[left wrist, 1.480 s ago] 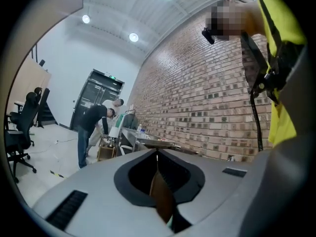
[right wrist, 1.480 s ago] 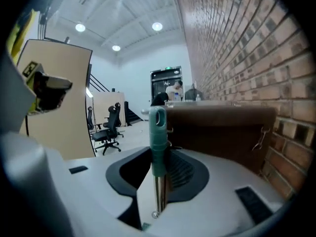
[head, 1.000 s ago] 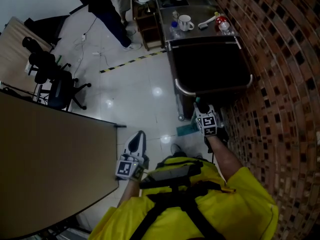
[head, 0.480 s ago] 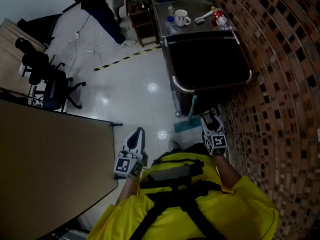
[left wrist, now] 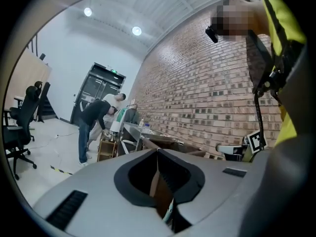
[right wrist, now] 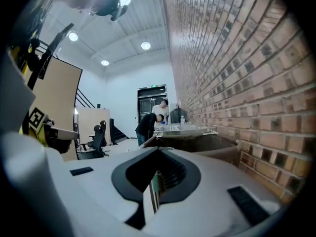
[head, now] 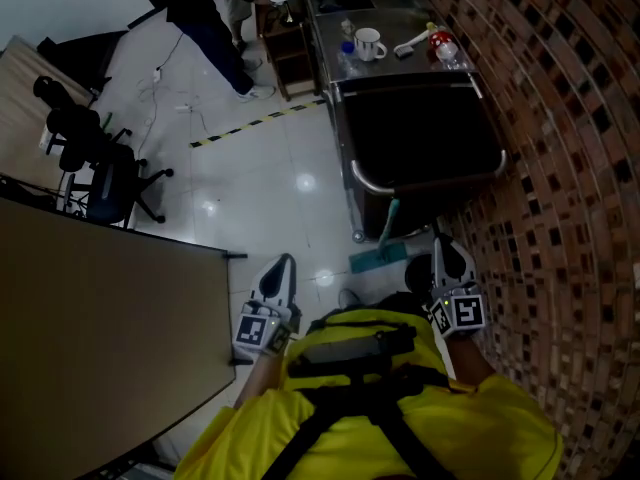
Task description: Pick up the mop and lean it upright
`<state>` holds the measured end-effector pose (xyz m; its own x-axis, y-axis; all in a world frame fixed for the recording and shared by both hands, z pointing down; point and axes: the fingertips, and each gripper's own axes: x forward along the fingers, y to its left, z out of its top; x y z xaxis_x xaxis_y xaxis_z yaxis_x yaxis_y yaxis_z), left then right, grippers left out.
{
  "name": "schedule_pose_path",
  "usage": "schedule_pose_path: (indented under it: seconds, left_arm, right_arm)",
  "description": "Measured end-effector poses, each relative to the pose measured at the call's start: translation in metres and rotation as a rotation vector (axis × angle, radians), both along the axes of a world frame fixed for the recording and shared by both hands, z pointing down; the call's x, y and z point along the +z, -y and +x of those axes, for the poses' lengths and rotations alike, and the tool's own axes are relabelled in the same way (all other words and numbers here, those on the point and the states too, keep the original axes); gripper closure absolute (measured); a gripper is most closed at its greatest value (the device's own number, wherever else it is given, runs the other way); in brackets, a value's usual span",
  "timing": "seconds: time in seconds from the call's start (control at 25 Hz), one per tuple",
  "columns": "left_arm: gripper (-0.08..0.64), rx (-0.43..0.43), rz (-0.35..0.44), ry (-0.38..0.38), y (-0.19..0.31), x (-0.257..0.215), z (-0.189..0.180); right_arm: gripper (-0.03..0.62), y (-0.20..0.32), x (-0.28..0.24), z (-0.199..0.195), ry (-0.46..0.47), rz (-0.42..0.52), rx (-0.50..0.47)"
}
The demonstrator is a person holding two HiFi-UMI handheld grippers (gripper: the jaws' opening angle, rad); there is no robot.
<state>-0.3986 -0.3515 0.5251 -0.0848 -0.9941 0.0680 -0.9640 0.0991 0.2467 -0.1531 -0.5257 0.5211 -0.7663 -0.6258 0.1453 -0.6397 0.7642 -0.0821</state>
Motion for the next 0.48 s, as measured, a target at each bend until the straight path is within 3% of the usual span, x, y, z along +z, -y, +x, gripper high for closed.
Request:
schedule_pose_path:
  seconds: [0.48]
  left_arm:
    - [0.546,-0.051,-0.037,0.014,-0.012,0.012,-0.014]
  right_arm:
    - [0.589,-0.01,0.022,-0.016,-0.029,-0.065,-0.018]
